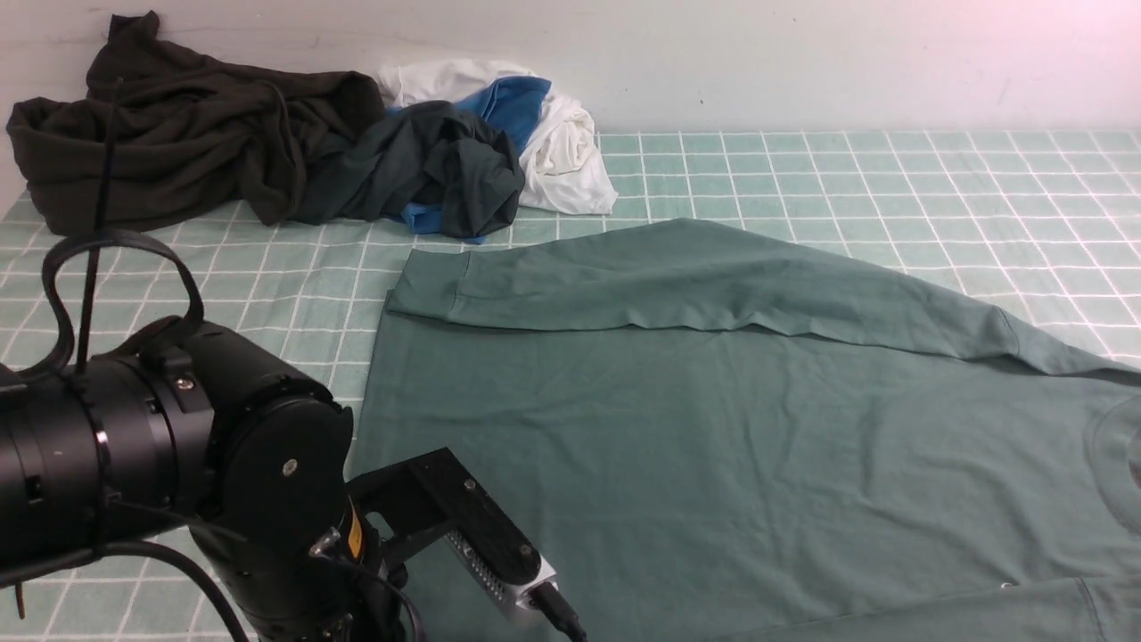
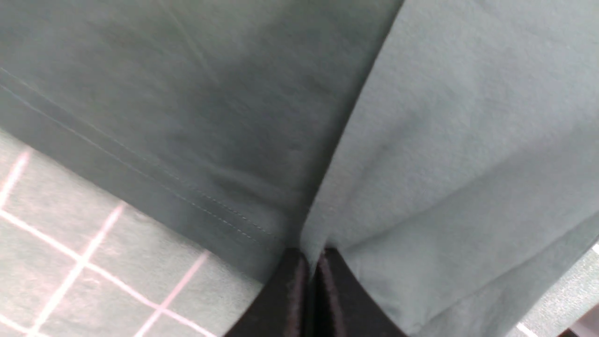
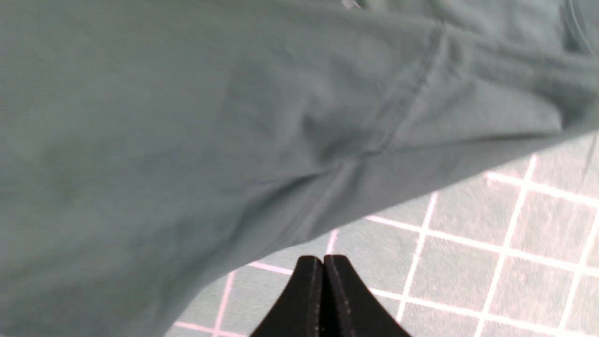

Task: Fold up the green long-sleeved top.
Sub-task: Use the left arm to clamp the cuff closest to it

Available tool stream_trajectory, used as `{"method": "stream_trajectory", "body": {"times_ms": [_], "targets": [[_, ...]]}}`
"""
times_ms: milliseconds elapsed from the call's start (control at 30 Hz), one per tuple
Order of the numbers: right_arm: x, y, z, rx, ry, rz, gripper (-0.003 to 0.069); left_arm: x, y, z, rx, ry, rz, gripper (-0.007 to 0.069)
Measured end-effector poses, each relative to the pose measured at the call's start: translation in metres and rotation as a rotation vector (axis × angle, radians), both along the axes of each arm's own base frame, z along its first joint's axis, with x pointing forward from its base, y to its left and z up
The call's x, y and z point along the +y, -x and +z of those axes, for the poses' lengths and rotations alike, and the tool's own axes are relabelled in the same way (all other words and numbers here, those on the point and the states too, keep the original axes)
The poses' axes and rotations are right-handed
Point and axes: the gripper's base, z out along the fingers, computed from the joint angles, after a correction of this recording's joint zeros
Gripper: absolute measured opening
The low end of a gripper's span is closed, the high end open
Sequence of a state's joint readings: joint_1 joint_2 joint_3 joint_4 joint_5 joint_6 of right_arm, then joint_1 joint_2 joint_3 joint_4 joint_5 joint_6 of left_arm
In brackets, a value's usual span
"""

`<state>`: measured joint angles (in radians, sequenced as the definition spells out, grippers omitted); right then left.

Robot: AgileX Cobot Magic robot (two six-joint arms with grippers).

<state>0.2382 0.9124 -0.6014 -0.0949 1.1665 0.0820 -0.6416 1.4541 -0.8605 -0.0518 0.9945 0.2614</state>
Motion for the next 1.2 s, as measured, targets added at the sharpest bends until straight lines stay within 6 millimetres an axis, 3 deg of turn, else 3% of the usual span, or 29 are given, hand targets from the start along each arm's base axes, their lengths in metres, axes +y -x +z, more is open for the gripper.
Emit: {"method": "stream_trajectory", "body": {"times_ms": [167, 367, 467, 567, 600, 667, 833, 1000, 1067, 1200], "targets": [[0.002, -0.022, -0.018, 0.029, 0.002, -0.059, -0.0014, -0.001, -0.001, 0.002, -0.006, 0.000, -0.002, -0.0001], [-0.017, -0.057, -0.047, 0.051, 0.004, -0.224, 0.0017, 0.001, 0.000, 0.002, 0.007, -0.013, -0.005, -0.0001], [-0.029, -0.068, -0.061, 0.064, -0.004, -0.301, 0.0106, 0.001, 0.000, 0.002, 0.010, -0.015, -0.005, -0.0001], [-0.032, -0.076, -0.068, 0.043, -0.018, -0.325, 0.0226, 0.001, 0.000, 0.002, 0.010, -0.014, -0.005, -0.0001], [-0.032, -0.077, -0.069, 0.042, -0.019, -0.326, 0.0235, 0.001, 0.000, 0.002, 0.010, -0.014, -0.005, -0.0001], [-0.031, -0.083, -0.072, 0.007, -0.030, -0.325, 0.0332, 0.001, 0.000, 0.002, 0.012, -0.015, -0.005, -0.0001], [-0.031, -0.090, -0.082, 0.002, -0.039, -0.326, 0.0396, 0.001, 0.000, 0.002, 0.013, -0.016, -0.005, -0.0001], [-0.031, -0.091, -0.096, 0.080, -0.027, -0.330, 0.0339, 0.001, 0.001, 0.002, 0.014, -0.016, -0.004, -0.0001], [-0.030, -0.092, -0.097, 0.085, -0.029, -0.331, 0.0272, 0.001, 0.001, 0.002, 0.014, -0.016, -0.004, -0.0001], [-0.032, -0.092, -0.097, 0.081, -0.008, -0.315, 0.0055, 0.002, 0.000, 0.002, 0.009, -0.026, -0.010, -0.0001]]}}
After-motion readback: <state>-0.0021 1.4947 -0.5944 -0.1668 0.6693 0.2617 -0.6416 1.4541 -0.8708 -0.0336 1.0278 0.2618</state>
